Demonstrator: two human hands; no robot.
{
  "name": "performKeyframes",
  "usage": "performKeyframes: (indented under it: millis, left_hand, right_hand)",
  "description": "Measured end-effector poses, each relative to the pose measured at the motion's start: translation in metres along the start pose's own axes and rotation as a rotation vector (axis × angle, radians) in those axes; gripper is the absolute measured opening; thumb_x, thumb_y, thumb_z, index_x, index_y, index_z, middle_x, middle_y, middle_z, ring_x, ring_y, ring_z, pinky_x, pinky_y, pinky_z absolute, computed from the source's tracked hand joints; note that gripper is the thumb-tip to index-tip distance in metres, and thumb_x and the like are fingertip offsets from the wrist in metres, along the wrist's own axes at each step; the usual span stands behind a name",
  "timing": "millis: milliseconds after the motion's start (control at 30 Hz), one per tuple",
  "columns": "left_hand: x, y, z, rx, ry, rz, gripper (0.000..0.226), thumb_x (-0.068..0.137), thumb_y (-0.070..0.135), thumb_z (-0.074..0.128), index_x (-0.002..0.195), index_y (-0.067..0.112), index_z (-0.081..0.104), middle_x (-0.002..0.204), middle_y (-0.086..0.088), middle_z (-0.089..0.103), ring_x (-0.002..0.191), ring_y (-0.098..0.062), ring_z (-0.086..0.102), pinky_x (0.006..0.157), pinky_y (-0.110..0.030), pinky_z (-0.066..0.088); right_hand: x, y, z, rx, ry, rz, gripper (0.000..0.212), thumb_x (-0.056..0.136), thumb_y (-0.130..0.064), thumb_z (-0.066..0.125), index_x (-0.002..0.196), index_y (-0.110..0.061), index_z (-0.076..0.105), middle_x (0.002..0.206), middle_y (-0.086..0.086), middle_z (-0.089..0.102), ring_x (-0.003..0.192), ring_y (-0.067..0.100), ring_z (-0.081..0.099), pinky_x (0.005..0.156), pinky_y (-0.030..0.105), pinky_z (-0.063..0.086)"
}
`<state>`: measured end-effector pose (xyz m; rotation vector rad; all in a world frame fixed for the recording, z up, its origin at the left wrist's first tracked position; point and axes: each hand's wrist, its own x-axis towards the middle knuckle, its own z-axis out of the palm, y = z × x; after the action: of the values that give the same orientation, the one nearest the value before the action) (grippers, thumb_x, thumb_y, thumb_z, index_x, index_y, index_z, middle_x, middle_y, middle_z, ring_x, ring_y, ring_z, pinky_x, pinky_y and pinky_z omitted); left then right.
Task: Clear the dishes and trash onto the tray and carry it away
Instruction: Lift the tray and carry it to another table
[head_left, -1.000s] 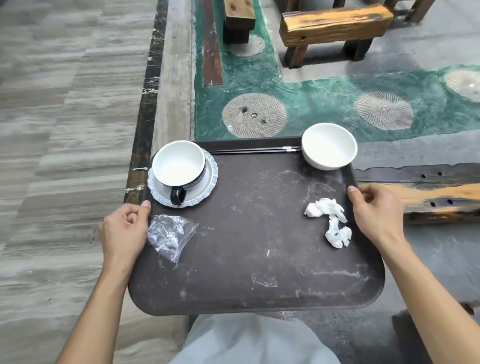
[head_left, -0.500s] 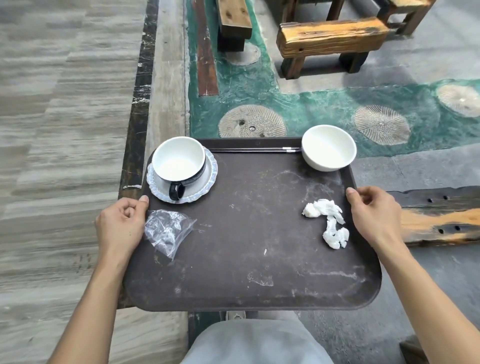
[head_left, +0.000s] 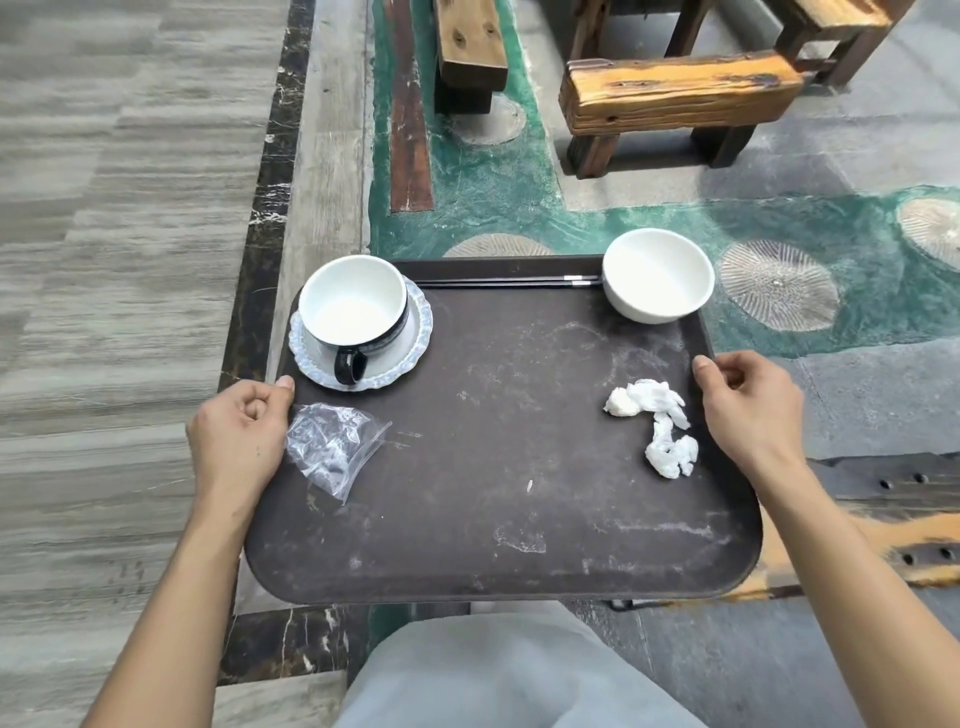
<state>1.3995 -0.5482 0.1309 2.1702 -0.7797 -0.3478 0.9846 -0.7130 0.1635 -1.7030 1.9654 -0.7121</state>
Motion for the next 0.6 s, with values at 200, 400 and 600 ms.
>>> performKeyframes:
  millis: [200, 400, 600]
  left_hand:
    - [0.057, 0.033, 0.036, 0.003, 0.001, -0.006, 0.035, 0.093, 0.038, 0.064, 0.067, 0.014, 0.061, 0.043, 0.004, 0.037, 0.044, -0.010, 0.039, 0.061, -0.022, 0.037]
    - [0.128, 0.053, 0.063, 0.014, -0.012, -0.005, 0.037, 0.092, 0.041, 0.064, 0.067, 0.013, 0.063, 0.041, 0.007, 0.044, 0.044, -0.009, 0.041, 0.066, -0.028, 0.039]
    - [0.205, 0.071, 0.083, 0.023, -0.019, 0.034, 0.037, 0.092, 0.041, 0.064, 0.069, 0.012, 0.064, 0.044, 0.011, 0.048, 0.047, -0.008, 0.043, 0.066, -0.027, 0.039]
  right_hand:
    - [0.075, -0.022, 0.017, -0.002, -0.015, -0.009, 0.026, 0.095, -0.034, 0.059, 0.097, -0.010, 0.070, 0.073, -0.003, 0.058, 0.081, 0.023, 0.055, 0.080, 0.033, 0.039]
    - [0.137, -0.048, 0.043, -0.002, -0.015, 0.022, 0.027, 0.095, -0.033, 0.059, 0.099, -0.009, 0.070, 0.074, -0.002, 0.059, 0.081, 0.024, 0.054, 0.079, 0.032, 0.038]
    - [0.186, -0.086, 0.072, 0.008, -0.005, 0.046, 0.024, 0.095, -0.033, 0.060, 0.094, -0.011, 0.070, 0.067, -0.012, 0.055, 0.079, 0.023, 0.054, 0.077, 0.030, 0.036]
